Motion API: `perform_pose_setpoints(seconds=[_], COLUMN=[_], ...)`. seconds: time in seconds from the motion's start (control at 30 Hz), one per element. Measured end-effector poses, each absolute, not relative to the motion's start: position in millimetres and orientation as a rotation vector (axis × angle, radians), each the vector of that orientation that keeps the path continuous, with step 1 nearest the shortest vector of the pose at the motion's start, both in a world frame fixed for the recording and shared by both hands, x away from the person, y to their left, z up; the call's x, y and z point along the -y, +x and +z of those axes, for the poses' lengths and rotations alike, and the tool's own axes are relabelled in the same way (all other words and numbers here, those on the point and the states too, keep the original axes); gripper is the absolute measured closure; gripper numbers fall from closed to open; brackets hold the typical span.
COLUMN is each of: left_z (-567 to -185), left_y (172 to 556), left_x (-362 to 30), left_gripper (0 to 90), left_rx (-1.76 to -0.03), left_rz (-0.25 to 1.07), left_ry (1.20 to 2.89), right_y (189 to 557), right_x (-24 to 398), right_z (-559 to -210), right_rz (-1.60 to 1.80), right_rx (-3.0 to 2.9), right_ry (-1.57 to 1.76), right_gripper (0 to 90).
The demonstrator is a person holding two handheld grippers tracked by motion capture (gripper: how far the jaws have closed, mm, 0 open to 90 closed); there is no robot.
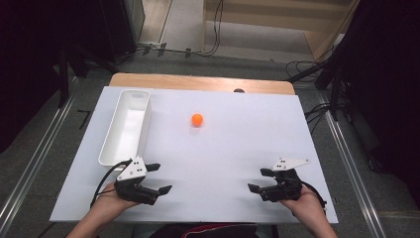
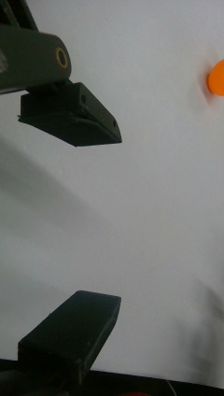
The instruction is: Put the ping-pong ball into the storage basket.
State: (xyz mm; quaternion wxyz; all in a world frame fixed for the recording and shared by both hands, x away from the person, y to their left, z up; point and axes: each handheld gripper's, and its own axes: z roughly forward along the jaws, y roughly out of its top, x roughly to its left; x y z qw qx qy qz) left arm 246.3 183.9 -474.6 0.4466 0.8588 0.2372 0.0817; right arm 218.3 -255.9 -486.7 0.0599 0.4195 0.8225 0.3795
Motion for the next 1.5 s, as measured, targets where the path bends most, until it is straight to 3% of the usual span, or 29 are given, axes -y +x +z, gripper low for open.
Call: perform_pose_setpoints(seconds=[1.5], left_z=[-475.3], left_y=[251.0], left_x=[-166.8], left_gripper=[17.4], left_rx=[-0.626], left_rz=[0.118], left_ry=[2.107], right_y=[215.9], right_x=[257.9], right_z=[-487.3], right_rz=[1.138], right_rx=[-2.484], right_ry=[1.276], right_gripper=[20.7])
